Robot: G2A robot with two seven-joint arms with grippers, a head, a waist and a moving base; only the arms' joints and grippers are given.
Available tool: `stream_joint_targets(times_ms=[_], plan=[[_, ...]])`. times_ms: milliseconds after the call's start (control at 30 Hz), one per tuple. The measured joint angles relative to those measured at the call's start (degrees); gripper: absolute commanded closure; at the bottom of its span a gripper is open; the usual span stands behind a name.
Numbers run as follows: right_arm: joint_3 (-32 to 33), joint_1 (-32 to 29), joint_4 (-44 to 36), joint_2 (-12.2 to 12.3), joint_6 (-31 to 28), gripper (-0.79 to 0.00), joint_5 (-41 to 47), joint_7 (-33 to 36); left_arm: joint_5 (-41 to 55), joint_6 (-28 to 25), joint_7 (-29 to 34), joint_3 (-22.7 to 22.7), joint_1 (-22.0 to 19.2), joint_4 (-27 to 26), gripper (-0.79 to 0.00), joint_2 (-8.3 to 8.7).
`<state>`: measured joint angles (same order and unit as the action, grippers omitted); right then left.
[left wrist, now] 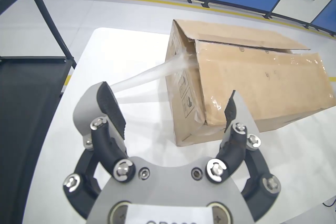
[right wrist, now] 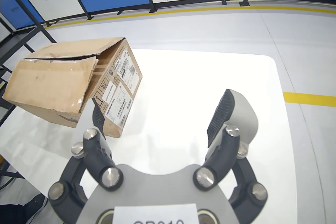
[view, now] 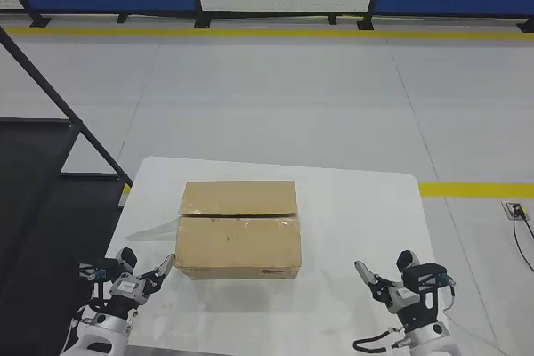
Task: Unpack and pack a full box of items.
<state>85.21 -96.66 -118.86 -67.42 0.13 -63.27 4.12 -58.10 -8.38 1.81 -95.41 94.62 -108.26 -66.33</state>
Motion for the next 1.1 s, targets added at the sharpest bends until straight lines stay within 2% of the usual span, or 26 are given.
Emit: stream_joint_targets(times_ms=[200, 333, 567, 833, 1100], plan=[[-0.57, 0.28, 0.17, -0.08, -0.97, -0.785, 1.23, 0.18, 0.62, 0.48, 0.82, 0.29, -0.42, 0.22, -0.785, -0.07], [-3.11, 4.01, 0.71, -0.49, -4.49, -0.785, 9.47, 3.73, 1.58, 4.73, 2.66, 1.38, -3.33, 0.74, -0.785, -0.40], [-6.36, 15.48, 5.39, -1.28, -7.99, -0.785, 26.65, 12.18, 11.73, 3.38, 9.01, -1.11, -8.04, 1.24, -0.785, -0.41], [-12.23, 29.19, 14.89, -2.62, -8.32, -0.785, 43.59, 20.90, 20.26, 3.81, 13.79, -3.42, -10.41, 2.27, -0.785, -0.38], [-12.31, 29.78, 15.22, -2.63, -8.19, -0.785, 44.13, 21.39, 20.02, 3.78, 13.69, -3.39, -10.38, 2.26, -0.785, -0.38]])
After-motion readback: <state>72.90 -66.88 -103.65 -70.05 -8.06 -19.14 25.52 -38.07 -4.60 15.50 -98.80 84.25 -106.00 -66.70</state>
